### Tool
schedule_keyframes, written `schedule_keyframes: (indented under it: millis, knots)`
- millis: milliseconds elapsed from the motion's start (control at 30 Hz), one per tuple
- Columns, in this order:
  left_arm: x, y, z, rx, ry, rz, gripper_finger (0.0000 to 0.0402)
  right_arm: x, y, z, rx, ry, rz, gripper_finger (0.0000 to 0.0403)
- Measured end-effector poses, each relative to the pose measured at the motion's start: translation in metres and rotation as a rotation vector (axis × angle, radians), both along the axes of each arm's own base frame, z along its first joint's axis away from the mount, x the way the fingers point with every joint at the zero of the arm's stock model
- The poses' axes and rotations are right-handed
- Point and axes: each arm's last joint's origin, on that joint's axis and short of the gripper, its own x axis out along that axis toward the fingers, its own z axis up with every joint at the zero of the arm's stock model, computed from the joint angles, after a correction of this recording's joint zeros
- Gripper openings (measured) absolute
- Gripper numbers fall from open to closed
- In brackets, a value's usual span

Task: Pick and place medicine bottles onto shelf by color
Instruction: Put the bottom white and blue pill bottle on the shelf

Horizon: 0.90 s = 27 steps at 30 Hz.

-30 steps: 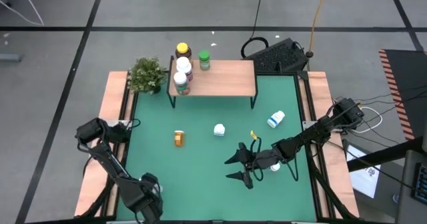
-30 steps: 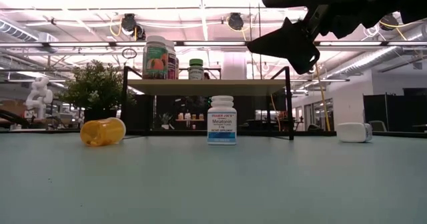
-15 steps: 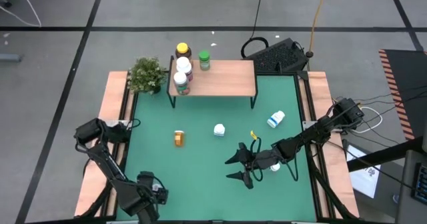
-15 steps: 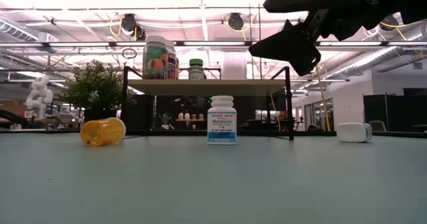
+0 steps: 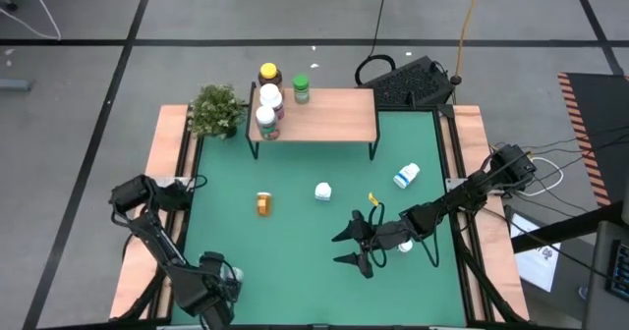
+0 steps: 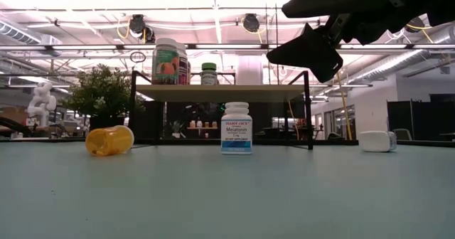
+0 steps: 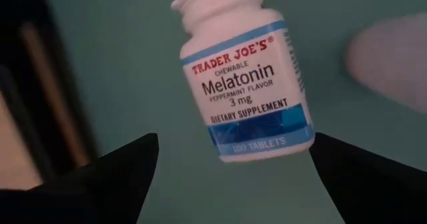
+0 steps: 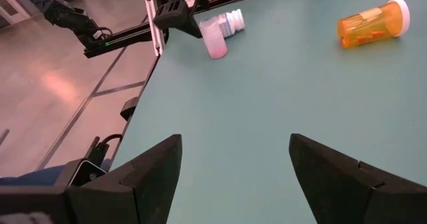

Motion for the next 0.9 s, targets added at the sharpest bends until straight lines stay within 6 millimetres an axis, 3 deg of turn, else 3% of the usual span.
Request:
schedule_keyframes:
  millis: [367,667,767,900]
  knots:
    - [-0.002,0.006,0.0,0.118,-0.054,0.053,0.039,0.0,0.0,0.0,0.001,0.0,-0.002,0.027]
    - [-0.009,0.016,-0.021,0.15,-0.065,0.047,0.0387,0.0,0.0,0.0,0.0,0.0,-0.001,0.027]
    - [-0.011,0.018,-0.024,0.155,-0.067,0.04,0.036,0.0,0.0,0.0,-0.004,-0.001,0.001,0.027]
    - [-0.011,0.018,-0.025,0.153,-0.058,0.035,0.0289,0.0,0.0,0.0,-0.004,-0.001,0.0,0.027]
